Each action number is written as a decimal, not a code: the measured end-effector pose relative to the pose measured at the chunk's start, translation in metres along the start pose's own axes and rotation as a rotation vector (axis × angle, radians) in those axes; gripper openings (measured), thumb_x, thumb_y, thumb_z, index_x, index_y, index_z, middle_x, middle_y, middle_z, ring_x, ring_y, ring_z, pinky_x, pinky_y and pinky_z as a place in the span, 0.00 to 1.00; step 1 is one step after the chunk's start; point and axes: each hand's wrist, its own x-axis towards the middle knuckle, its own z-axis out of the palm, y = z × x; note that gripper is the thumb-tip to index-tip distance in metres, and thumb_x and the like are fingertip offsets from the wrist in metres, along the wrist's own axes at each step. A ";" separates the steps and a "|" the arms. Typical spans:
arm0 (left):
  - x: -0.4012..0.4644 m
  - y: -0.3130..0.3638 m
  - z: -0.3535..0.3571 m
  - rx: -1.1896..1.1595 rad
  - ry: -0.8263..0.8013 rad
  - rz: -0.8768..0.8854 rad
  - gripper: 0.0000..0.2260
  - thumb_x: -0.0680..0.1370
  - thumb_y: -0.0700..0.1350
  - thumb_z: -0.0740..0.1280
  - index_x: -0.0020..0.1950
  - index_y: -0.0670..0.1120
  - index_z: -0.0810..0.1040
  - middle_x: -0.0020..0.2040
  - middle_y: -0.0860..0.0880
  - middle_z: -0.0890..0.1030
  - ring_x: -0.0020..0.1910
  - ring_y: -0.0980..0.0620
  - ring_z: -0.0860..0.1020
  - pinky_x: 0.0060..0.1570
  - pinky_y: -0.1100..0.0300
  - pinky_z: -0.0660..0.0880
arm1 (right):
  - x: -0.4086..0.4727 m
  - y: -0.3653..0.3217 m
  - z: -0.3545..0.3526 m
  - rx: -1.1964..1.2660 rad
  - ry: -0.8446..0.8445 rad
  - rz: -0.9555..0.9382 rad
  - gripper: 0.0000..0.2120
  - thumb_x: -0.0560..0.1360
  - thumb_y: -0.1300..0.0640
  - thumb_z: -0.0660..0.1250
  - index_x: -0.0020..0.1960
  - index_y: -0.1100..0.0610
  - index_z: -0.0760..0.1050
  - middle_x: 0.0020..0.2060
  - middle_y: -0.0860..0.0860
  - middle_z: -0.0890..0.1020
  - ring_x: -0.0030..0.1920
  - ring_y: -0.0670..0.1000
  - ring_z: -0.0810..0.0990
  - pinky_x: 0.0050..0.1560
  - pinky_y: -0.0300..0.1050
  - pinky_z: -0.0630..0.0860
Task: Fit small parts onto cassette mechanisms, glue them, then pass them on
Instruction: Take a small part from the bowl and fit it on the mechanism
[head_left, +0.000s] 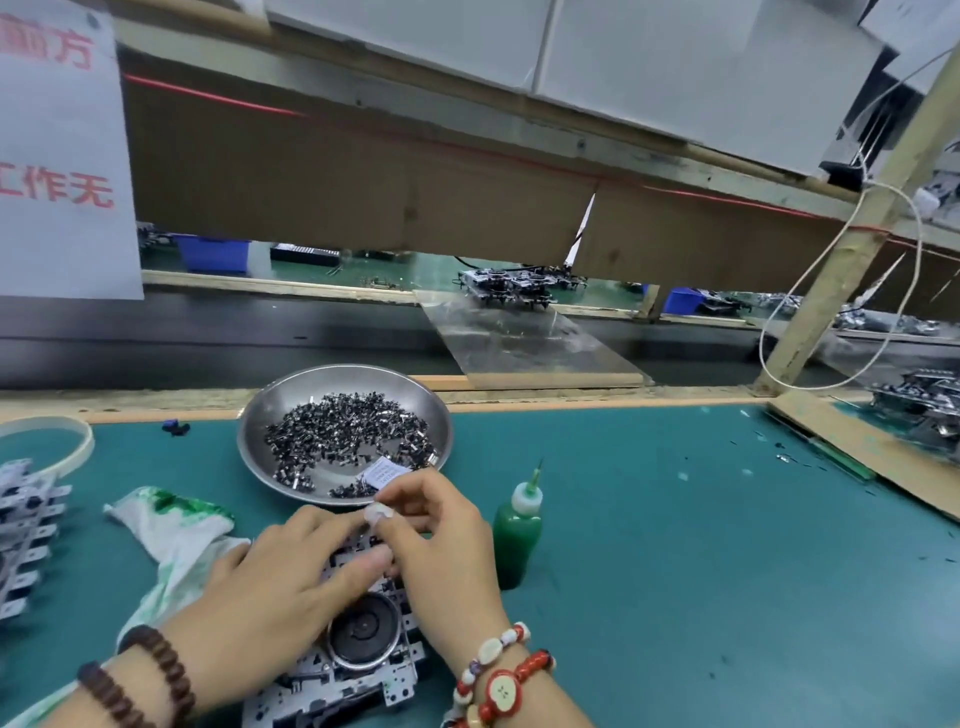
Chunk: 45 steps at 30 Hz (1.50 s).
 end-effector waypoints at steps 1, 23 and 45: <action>0.001 0.000 0.002 -0.071 0.088 0.000 0.20 0.65 0.75 0.40 0.54 0.75 0.57 0.57 0.70 0.65 0.62 0.62 0.66 0.68 0.52 0.60 | 0.000 0.001 -0.001 -0.010 -0.005 -0.006 0.12 0.72 0.61 0.69 0.36 0.46 0.74 0.31 0.37 0.78 0.35 0.38 0.76 0.40 0.37 0.77; 0.001 -0.003 0.011 -0.175 0.317 -0.073 0.06 0.79 0.48 0.58 0.49 0.60 0.70 0.47 0.63 0.75 0.52 0.60 0.72 0.59 0.52 0.68 | 0.002 0.009 -0.006 -0.063 -0.069 0.105 0.09 0.73 0.62 0.69 0.36 0.52 0.76 0.28 0.43 0.78 0.29 0.37 0.74 0.28 0.31 0.71; 0.006 -0.002 0.014 -0.365 0.428 -0.104 0.07 0.74 0.52 0.63 0.35 0.57 0.73 0.33 0.63 0.78 0.35 0.60 0.76 0.41 0.63 0.71 | 0.003 0.003 -0.008 -0.161 -0.135 0.001 0.08 0.73 0.60 0.68 0.40 0.47 0.77 0.36 0.41 0.81 0.34 0.39 0.76 0.38 0.36 0.72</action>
